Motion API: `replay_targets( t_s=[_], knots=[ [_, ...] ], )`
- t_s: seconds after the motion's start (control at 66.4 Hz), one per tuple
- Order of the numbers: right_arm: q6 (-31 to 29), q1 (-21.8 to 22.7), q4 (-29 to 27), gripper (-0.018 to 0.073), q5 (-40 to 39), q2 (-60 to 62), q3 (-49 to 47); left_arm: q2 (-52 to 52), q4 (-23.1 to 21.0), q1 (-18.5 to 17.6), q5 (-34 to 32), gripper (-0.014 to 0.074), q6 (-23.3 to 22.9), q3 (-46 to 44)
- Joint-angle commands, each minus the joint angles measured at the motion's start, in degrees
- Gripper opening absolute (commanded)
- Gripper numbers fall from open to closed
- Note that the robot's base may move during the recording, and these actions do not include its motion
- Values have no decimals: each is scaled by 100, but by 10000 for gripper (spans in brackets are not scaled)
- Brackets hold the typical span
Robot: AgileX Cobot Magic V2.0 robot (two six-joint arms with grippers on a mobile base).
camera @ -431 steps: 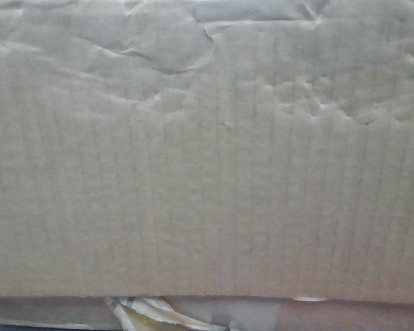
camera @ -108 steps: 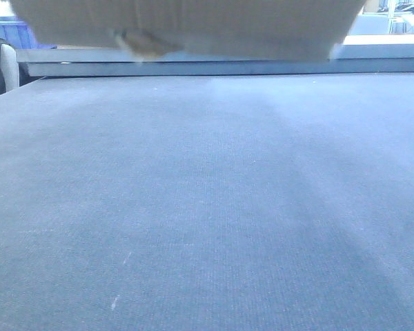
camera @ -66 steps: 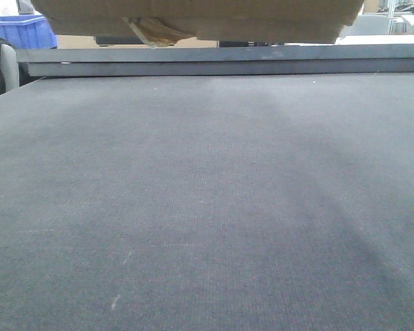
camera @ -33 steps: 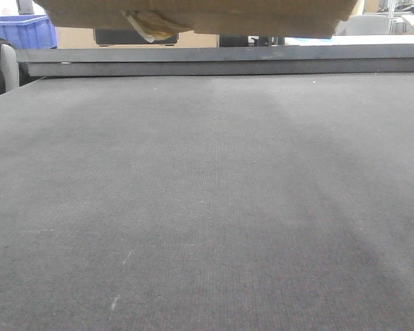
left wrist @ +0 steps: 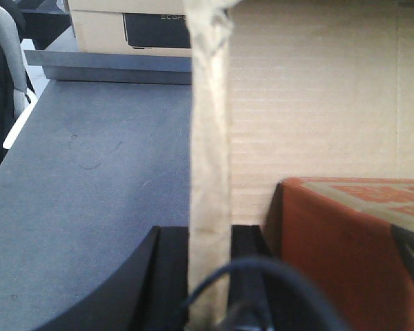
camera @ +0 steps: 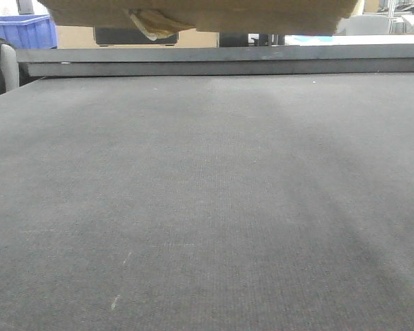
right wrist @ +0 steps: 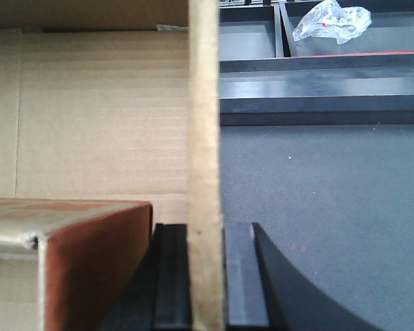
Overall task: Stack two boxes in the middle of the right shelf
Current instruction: 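Back the base away from the table holding the box up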
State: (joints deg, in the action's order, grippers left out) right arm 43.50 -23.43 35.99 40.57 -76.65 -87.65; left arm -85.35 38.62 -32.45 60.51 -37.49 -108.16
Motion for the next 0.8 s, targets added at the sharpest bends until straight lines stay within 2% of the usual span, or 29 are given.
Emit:
replay_targets(
  t_s=[0.0,0.512,0.783],
  knots=[
    [29,38,303,-168,-238,104,-92,107,286,24,-116,-111,-59,-64],
    [29,38,303,-168,-994,104,-92,107,307,24,-137,-111,-59,-64],
    [29,38,303,-168,-1072,104,-92,107,307,24,-137,-111,-59,-64]
  ],
)
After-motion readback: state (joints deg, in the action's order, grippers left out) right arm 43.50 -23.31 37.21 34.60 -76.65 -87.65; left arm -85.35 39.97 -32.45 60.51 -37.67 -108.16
